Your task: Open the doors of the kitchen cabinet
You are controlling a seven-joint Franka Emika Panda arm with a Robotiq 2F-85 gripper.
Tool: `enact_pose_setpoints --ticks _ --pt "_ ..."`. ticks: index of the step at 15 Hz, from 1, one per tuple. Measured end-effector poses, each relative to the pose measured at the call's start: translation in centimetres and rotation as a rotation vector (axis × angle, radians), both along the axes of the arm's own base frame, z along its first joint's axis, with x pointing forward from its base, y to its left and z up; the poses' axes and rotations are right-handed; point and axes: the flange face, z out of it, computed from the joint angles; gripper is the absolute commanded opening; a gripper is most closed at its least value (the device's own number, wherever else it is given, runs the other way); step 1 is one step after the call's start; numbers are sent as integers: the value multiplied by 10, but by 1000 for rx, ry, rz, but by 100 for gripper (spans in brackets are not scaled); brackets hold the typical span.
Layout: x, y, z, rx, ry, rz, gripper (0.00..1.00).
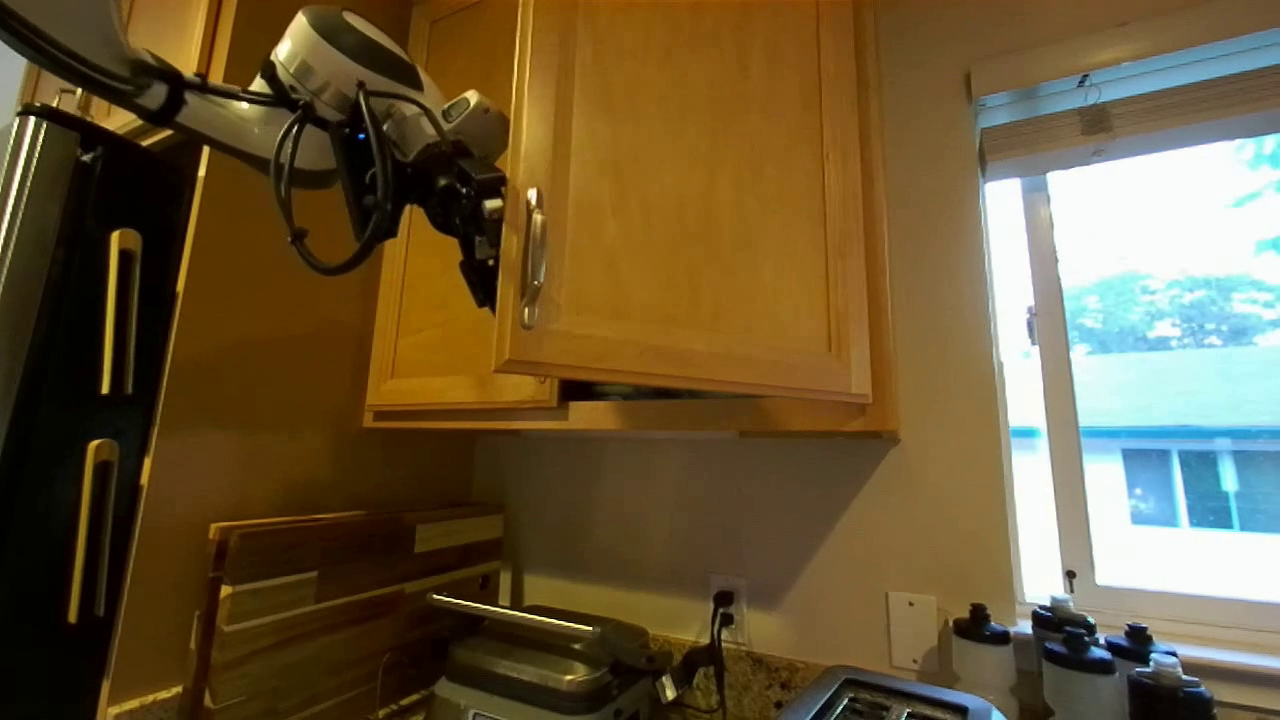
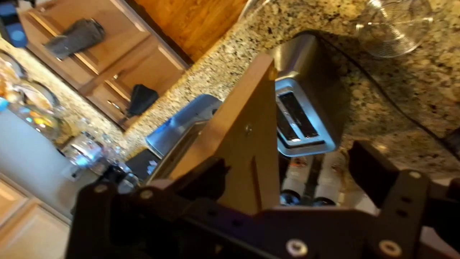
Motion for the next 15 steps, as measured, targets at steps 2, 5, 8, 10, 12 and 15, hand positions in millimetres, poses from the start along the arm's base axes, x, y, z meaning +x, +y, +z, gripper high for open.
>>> enact_pose_setpoints --ticks 2,5,8,10,12,15 --pt "-6 -31 1 -14 21 -73 100" --pt "-1 -53 -3 -7 55 -51 100" --pt "16 -51 -8 -2 59 32 100" --pt "31 -43 -12 13 50 109 100" --pt "47 -31 -17 48 37 199 100" --pt "68 -11 -20 104 -13 348 100"
